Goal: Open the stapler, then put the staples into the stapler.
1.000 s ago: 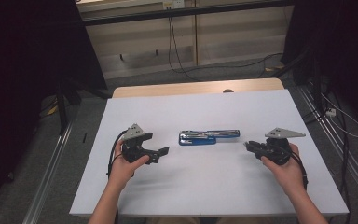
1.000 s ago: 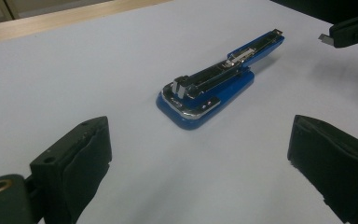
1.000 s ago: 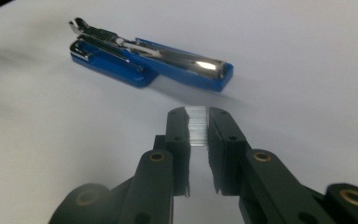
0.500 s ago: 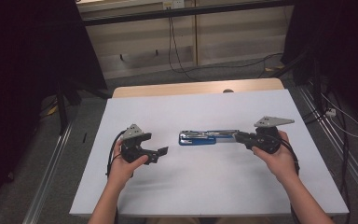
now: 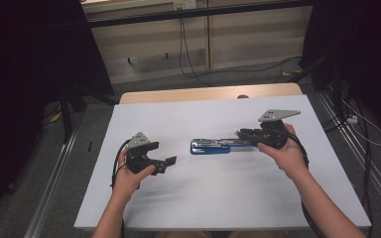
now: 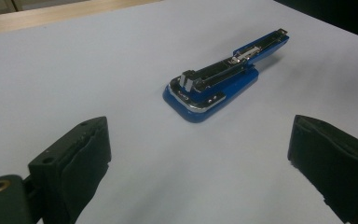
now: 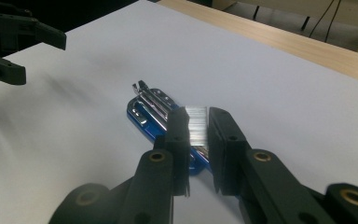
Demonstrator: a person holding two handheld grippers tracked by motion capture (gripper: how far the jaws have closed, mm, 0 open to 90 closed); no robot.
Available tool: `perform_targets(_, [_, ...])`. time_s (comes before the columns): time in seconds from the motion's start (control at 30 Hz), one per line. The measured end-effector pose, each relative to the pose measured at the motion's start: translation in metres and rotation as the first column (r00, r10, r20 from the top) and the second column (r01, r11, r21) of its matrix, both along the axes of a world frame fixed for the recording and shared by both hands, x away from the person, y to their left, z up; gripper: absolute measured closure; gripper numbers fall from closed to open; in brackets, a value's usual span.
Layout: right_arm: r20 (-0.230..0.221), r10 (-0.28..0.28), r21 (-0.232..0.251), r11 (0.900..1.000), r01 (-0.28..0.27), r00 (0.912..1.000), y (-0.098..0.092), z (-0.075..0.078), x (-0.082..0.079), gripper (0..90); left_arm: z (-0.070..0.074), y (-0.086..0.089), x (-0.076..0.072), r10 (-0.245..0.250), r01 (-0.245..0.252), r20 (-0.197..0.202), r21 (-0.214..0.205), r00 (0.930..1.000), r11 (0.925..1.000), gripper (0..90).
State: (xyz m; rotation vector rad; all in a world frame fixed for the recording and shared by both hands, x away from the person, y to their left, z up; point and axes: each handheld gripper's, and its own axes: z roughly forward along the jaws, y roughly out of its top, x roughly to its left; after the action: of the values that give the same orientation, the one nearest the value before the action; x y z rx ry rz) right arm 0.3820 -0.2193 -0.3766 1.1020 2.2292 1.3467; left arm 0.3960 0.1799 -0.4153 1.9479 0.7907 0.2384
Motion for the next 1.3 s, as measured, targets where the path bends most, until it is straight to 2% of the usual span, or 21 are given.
perform_targets(0.13, [0.006,0.030,-0.020,0.9994,-0.030,0.9995,0.007,0.003,0.008,79.4,-0.001,0.001,0.001,-0.004,0.004,-0.004,-0.003,1.0000,1.0000,6.0])
perform_targets(0.37, [0.009,0.081,-0.009,0.9967,-0.081,0.9967,0.017,0.001,0.023,79.4,-0.002,0.000,0.002,-0.006,0.006,-0.008,0.003,1.0000,1.0000,6.0])
perform_targets(0.63, [0.027,0.130,-0.029,0.9911,-0.130,0.9911,0.027,-0.002,0.033,79.4,-0.001,0.003,0.001,0.001,-0.001,0.001,0.000,1.0000,1.0000,6.0])
perform_targets(1.07, [0.064,0.211,-0.059,0.9764,-0.208,0.9754,0.034,-0.001,0.047,79.4,-0.001,0.003,-0.001,0.002,-0.002,0.003,0.006,1.0000,1.0000,6.0])
perform_targets(1.23, [0.063,0.227,-0.055,0.9730,-0.224,0.9718,0.036,-0.003,0.051,79.4,-0.001,0.004,-0.002,0.007,-0.007,-0.003,0.004,1.0000,1.0000,6.0])
perform_targets(1.3, [0.064,0.244,-0.061,0.9689,-0.240,0.9678,0.038,-0.004,0.052,79.4,-0.001,0.005,-0.002,0.005,-0.005,-0.002,0.008,1.0000,1.0000,6.0])
